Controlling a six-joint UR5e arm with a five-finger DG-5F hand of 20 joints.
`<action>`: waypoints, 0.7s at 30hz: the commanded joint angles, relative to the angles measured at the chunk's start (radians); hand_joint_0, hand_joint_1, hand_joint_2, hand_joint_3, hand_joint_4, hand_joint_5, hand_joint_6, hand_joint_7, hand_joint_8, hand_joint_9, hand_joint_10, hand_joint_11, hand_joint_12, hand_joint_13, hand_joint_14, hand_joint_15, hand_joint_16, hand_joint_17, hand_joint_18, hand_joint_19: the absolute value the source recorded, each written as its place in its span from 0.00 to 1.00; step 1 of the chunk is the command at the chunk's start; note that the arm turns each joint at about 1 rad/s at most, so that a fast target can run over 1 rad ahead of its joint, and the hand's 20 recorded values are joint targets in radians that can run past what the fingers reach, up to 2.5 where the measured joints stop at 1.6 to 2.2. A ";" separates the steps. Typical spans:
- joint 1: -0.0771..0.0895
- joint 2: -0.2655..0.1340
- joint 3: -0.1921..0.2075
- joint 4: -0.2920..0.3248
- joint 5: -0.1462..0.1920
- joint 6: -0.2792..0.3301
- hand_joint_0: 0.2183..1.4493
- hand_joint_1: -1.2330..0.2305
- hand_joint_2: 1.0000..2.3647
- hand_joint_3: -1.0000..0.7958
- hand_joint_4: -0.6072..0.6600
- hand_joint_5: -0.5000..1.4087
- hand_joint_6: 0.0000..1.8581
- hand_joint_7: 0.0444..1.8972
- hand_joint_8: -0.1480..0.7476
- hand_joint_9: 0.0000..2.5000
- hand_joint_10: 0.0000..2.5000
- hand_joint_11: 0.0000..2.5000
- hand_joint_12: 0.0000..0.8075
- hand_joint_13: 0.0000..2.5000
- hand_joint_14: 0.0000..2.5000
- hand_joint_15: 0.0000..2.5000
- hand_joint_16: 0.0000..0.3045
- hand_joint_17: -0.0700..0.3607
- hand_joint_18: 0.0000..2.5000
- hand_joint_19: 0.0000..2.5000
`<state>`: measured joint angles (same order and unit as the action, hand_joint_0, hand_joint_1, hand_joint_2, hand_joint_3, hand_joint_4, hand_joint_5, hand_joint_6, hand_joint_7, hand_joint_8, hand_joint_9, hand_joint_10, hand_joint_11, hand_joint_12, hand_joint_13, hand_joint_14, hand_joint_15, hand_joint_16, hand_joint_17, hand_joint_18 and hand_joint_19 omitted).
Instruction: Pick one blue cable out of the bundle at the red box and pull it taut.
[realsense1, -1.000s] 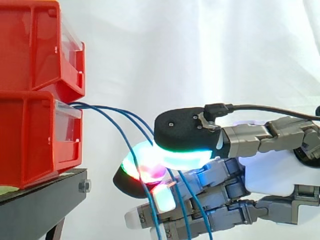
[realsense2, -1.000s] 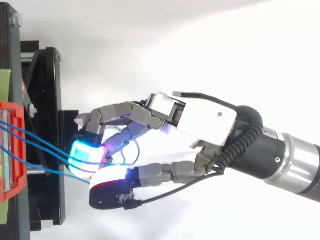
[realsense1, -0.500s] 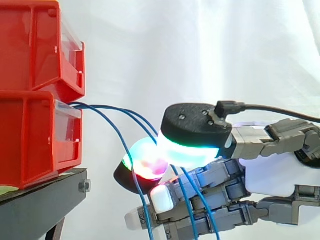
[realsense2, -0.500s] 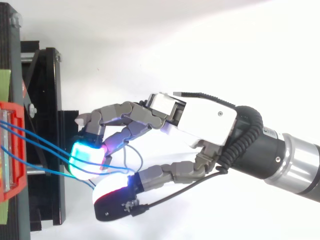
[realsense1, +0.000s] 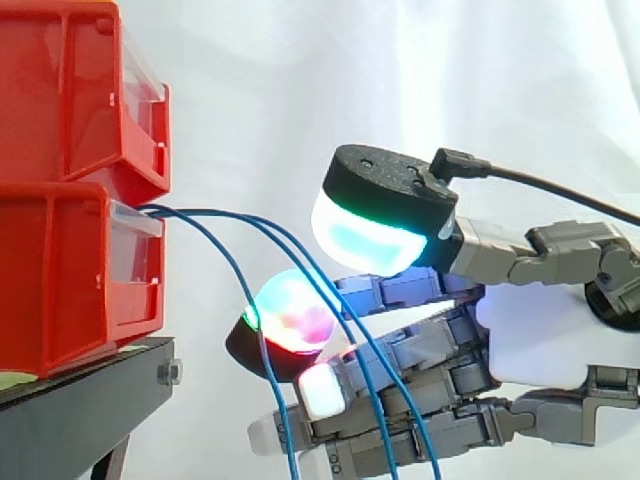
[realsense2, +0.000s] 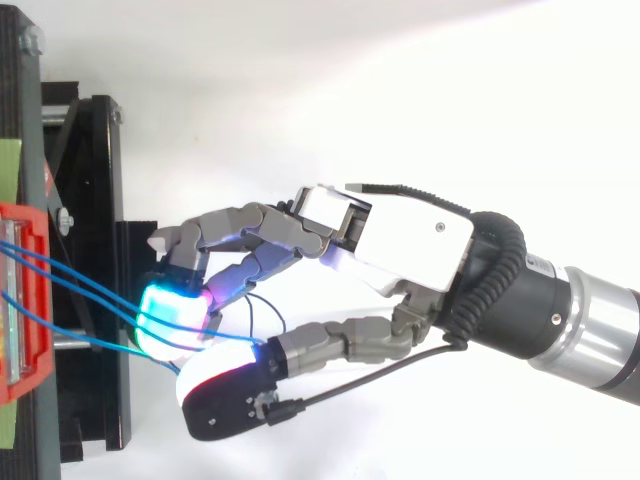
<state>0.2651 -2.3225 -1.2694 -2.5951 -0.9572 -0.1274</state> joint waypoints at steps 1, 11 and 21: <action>0.000 0.000 0.001 0.000 0.000 0.000 0.31 0.39 0.01 0.33 0.62 0.20 0.37 0.59 0.55 0.35 0.01 0.28 0.49 0.14 0.00 0.03 0.16 0.41 0.12 0.05; 0.000 0.000 0.002 -0.002 0.000 0.000 0.32 0.31 0.01 0.40 0.63 0.18 0.39 0.57 0.54 0.34 0.01 0.30 0.49 0.14 0.00 0.03 0.16 0.42 0.11 0.04; 0.000 0.000 0.002 -0.010 0.000 0.000 0.37 0.24 0.01 0.36 0.63 0.18 0.40 0.53 0.53 0.33 0.01 0.29 0.49 0.14 0.00 0.02 0.16 0.42 0.12 0.03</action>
<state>0.2653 -2.3225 -1.2668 -2.5989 -0.9572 -0.1271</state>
